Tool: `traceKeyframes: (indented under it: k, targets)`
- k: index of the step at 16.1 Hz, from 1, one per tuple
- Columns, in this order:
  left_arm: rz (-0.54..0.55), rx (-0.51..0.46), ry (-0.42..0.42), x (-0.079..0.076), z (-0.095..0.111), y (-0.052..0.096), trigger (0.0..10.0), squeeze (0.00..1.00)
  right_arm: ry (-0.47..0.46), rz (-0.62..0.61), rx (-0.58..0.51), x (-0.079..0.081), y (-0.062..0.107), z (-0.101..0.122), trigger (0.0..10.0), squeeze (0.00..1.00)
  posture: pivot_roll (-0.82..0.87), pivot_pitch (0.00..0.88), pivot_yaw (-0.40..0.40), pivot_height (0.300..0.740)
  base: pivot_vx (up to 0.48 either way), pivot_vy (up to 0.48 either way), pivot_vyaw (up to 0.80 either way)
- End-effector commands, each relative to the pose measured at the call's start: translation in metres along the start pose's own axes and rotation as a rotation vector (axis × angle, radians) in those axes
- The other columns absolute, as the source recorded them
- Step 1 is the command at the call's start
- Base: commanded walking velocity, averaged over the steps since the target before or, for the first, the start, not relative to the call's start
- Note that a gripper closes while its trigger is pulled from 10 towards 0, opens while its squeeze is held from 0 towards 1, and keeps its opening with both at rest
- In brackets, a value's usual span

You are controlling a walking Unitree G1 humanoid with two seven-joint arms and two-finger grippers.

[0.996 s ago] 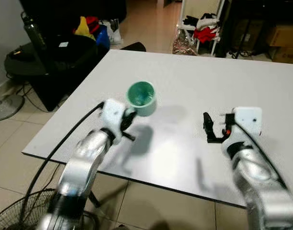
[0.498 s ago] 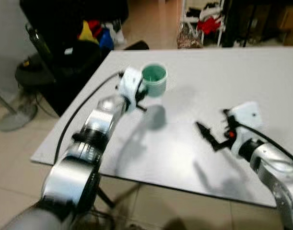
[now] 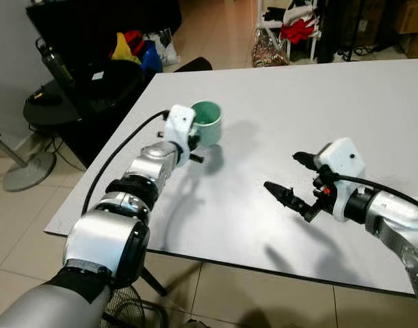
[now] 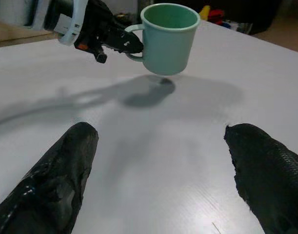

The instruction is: Setting the table

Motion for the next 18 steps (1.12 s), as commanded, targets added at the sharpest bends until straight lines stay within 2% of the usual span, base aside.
traceKeyframes:
  k: [1,6,12,13,18]
  targets:
    - [0.041,-0.014,0.013,0.014,0.002,0.003,10.0,0.00,0.005,0.046,-0.011,0.004,-0.002,0.003,10.0,0.00,-0.17,0.050,0.205,0.740,0.000,0.000,0.00]
    - [0.075,-0.004,0.013,0.021,-0.003,0.004,10.0,0.00,0.024,0.084,-0.013,0.006,-0.006,0.005,10.0,0.00,-0.18,0.086,0.170,0.740,0.000,0.000,0.00]
    - [0.106,-0.004,0.064,0.028,-0.007,0.005,10.0,0.00,0.018,0.092,-0.021,0.009,-0.007,0.008,10.0,0.00,-0.19,0.096,0.143,0.740,0.000,0.000,0.00]
    - [0.102,-0.005,0.072,0.027,-0.007,0.005,10.0,1.00,0.014,0.092,-0.024,0.009,-0.008,0.009,10.0,0.00,-0.19,0.093,0.139,0.740,0.000,0.000,0.00]
    - [0.063,-0.032,0.076,0.025,0.005,0.005,10.0,1.00,0.007,0.080,-0.044,0.010,-0.013,0.012,10.0,0.00,-0.16,0.036,0.149,0.740,0.000,0.000,0.00]
Point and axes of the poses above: a point about 5 cm out from each wrist's last joint towards the gripper, its own y axis pointing back from the gripper into the wrist, its own z axis along the axis of the wrist's last joint, x = y × z, the point moved 3 cm from there along -y, pointing out of the wrist towards the gripper, and after that the axes turned 15 degrees about y, right-handed, at the moved point
